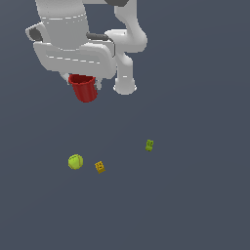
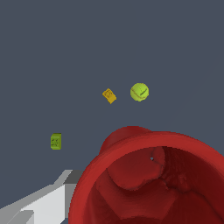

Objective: Pick up a designated object from a clutter of objects.

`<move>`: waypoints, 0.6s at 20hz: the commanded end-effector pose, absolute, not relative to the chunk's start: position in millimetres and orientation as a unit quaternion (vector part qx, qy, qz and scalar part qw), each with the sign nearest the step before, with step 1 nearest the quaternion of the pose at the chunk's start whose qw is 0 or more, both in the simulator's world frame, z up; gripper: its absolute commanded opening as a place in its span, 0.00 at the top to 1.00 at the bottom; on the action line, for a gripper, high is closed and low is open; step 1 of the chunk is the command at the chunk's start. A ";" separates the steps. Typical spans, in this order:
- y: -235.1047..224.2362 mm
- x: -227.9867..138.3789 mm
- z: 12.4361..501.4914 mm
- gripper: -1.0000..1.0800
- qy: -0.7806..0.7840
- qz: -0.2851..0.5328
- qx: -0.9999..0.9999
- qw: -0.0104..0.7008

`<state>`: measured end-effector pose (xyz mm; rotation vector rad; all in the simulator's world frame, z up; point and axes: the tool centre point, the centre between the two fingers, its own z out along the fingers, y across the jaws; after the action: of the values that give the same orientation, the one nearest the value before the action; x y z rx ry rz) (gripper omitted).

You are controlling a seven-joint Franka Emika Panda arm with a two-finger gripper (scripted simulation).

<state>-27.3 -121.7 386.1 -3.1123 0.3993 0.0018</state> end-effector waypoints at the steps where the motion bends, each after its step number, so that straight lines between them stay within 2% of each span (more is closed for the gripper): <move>1: -142.5 -32.8 407.2 1.00 0.127 0.000 -0.992 0.001; 12: -192.9 -41.7 455.7 1.00 0.127 0.000 -0.992 0.000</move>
<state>-41.2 -189.0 451.1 -3.1155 0.4002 0.0016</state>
